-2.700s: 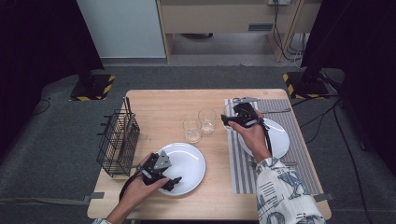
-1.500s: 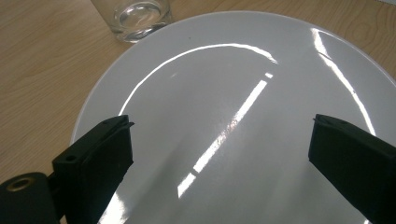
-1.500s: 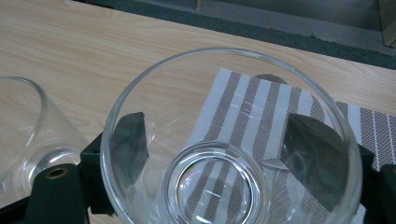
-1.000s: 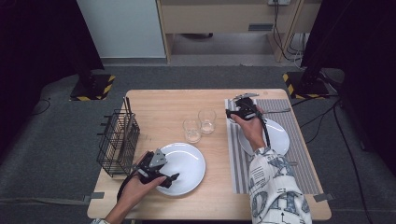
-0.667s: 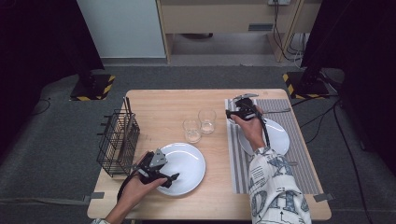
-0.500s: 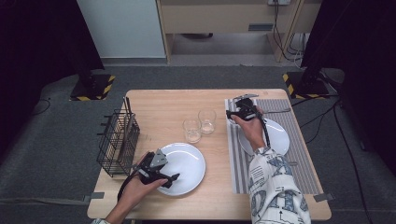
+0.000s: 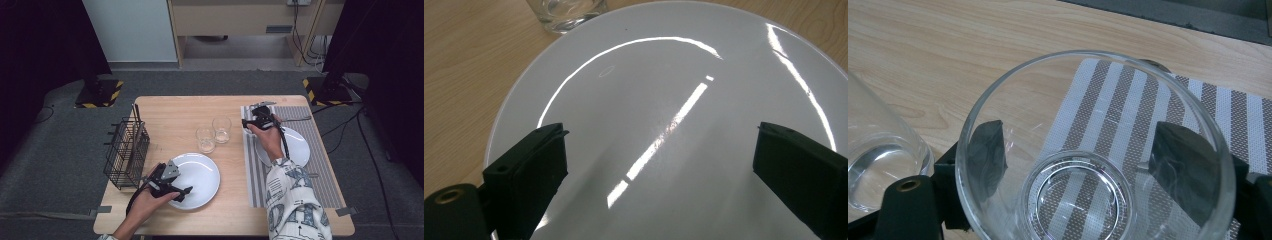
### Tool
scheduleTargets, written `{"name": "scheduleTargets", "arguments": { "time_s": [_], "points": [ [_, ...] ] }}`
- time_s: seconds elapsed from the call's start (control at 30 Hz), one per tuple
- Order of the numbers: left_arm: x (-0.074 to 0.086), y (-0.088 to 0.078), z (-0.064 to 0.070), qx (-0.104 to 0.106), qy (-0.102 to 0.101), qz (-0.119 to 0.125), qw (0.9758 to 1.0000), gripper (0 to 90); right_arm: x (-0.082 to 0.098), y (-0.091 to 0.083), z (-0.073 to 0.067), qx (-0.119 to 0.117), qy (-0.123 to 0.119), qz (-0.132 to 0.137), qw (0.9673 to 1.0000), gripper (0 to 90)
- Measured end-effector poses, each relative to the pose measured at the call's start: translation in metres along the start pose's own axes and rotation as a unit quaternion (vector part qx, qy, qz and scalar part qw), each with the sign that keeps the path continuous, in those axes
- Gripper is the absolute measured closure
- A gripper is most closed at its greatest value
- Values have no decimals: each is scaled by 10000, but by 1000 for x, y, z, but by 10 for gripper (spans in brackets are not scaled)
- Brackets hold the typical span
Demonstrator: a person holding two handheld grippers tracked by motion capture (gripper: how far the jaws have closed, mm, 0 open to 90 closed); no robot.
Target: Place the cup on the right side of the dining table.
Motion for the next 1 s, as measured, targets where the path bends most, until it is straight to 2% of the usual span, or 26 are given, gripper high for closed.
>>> {"name": "scheduleTargets", "arguments": {
  "time_s": [1.0],
  "points": [
    [-1,1,2,13,40,-6,10000,62,5,2,2,5,50,-11,10000,199]
  ]
}}
Point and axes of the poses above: each handheld gripper's, and its own axes: y roughly forward along the jaws, x roughly out of its underside, z roughly to its right, the point moved 7 cm from there along y, roughly forward along the jaws, and after that the axes turned 4 degrees about -z, right-handed, at the moved point
